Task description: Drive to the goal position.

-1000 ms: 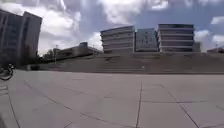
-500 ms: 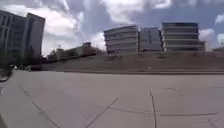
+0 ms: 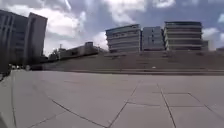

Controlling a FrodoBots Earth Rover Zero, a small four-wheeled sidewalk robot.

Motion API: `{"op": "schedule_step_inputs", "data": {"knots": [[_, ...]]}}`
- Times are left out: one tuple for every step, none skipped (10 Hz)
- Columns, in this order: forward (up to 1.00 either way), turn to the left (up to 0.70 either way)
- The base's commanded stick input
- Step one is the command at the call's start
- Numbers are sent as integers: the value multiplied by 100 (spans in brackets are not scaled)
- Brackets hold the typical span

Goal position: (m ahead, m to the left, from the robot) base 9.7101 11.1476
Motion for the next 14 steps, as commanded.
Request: {"op": "schedule_step_inputs", "data": {"knots": [[100,4],[100,39],[100,34],[100,11],[100,31],[100,37],[100,38],[100,38],[100,38],[100,38],[100,38],[100,24],[100,2],[100,0]]}}
